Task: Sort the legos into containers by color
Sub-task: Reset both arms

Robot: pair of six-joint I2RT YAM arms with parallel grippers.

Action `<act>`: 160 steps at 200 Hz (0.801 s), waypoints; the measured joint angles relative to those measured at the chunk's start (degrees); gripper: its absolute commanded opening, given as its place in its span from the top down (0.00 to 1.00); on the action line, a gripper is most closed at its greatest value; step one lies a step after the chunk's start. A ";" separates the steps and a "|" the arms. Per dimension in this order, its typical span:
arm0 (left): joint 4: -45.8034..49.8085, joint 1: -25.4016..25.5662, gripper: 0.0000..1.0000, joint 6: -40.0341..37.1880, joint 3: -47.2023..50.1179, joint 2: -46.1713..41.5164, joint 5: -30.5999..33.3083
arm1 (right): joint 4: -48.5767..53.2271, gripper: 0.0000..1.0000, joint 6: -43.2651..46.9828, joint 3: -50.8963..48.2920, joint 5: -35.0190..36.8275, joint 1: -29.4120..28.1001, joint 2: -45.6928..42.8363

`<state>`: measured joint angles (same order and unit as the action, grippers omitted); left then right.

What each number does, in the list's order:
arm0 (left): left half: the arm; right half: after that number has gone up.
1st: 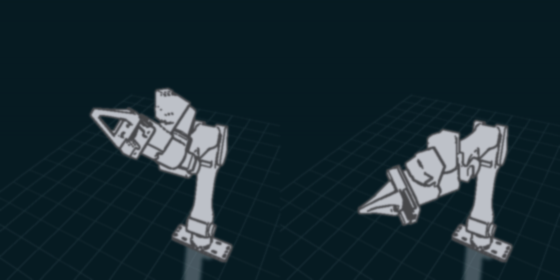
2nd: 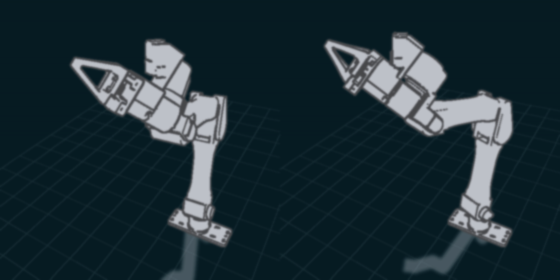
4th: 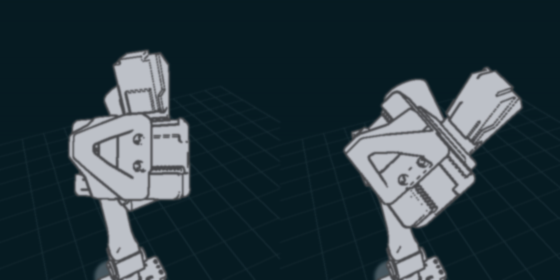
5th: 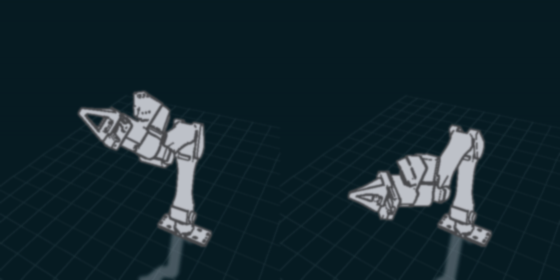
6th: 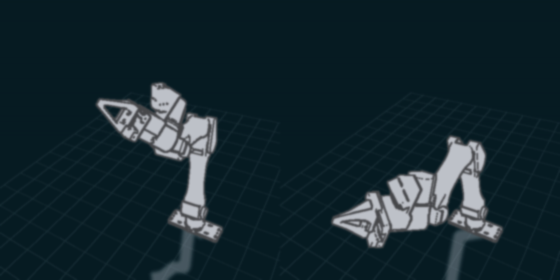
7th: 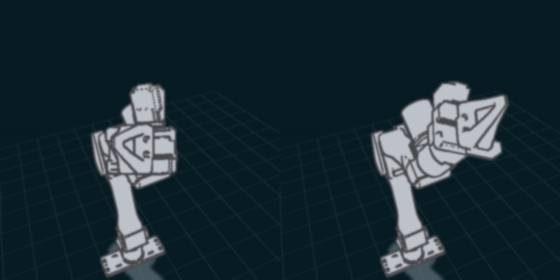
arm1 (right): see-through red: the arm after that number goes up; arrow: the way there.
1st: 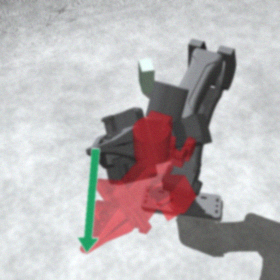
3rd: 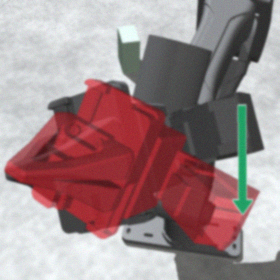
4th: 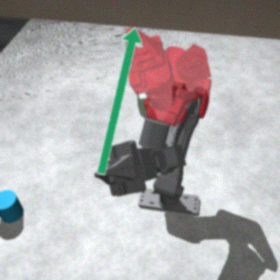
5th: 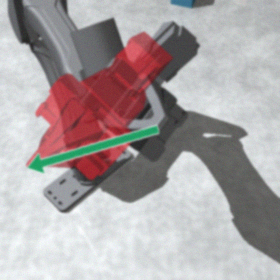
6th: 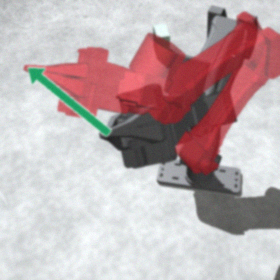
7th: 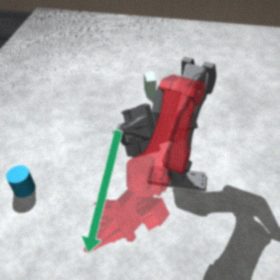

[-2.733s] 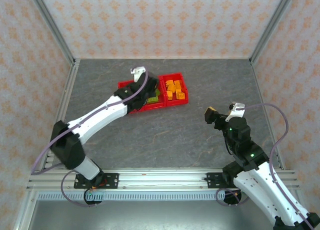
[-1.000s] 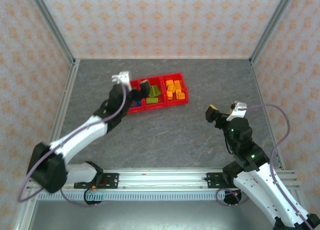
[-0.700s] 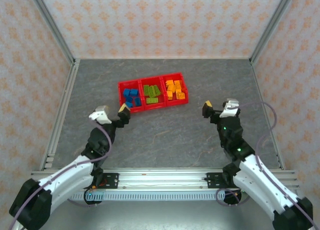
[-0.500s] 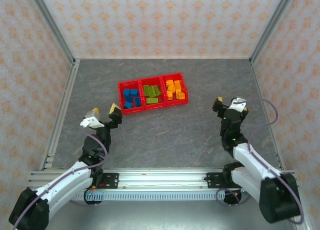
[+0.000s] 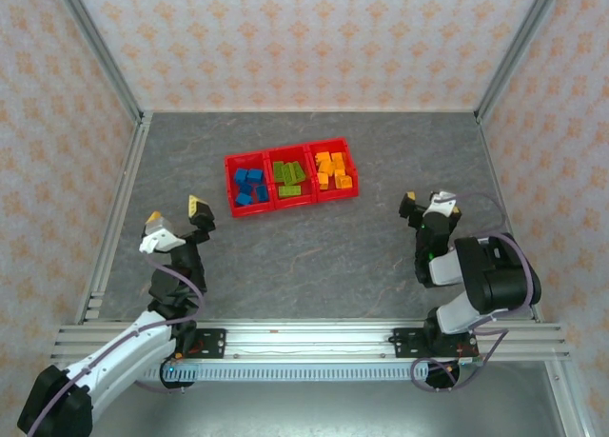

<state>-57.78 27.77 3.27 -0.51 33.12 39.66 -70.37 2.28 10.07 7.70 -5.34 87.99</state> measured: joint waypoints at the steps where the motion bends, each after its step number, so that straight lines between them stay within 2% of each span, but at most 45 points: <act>1: -0.39 -0.09 0.01 -0.26 0.00 0.22 0.15 | -0.20 0.00 0.02 -0.07 -0.11 0.02 0.04; 15: -3.04 -1.86 0.01 -1.92 0.00 2.93 0.96 | -1.07 0.00 0.24 -0.02 -0.94 0.50 -0.11; 29: -4.85 -6.21 0.01 -2.27 -0.02 7.98 0.74 | -1.42 0.00 0.33 0.68 -1.36 0.68 -0.09; 43: -7.04 -12.07 0.01 -1.49 0.00 15.43 -1.92 | -1.27 0.00 0.31 1.31 -1.38 0.68 -0.13; 60: -14.08 -18.23 0.01 -0.48 -0.02 27.91 -5.25 | -1.27 0.00 0.31 1.40 -1.38 0.68 -0.17; 104: -26.91 -20.83 0.01 -3.06 -3.30 55.23 -13.86 | -1.25 0.00 0.31 1.42 -1.38 0.68 -0.17; 109: -25.53 -21.11 0.04 -3.23 -4.55 56.46 -14.53 | -1.27 0.00 0.31 1.42 -1.42 0.68 -0.17; 118: -21.73 -22.05 0.00 -2.69 -6.99 56.17 -16.79 | -1.25 0.00 0.28 1.42 -1.53 0.68 -0.17; 142: -22.12 -24.85 0.01 -1.99 -9.94 55.45 -19.76 | -1.25 0.00 0.28 1.42 -1.55 0.68 -0.17; 160: -21.77 -24.92 0.01 -1.79 -9.94 55.06 -20.70 | -1.25 0.00 0.28 1.42 -1.57 0.68 -0.17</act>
<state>-79.55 2.85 1.48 -10.46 88.18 18.96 -71.61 2.57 11.49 6.13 -4.67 87.81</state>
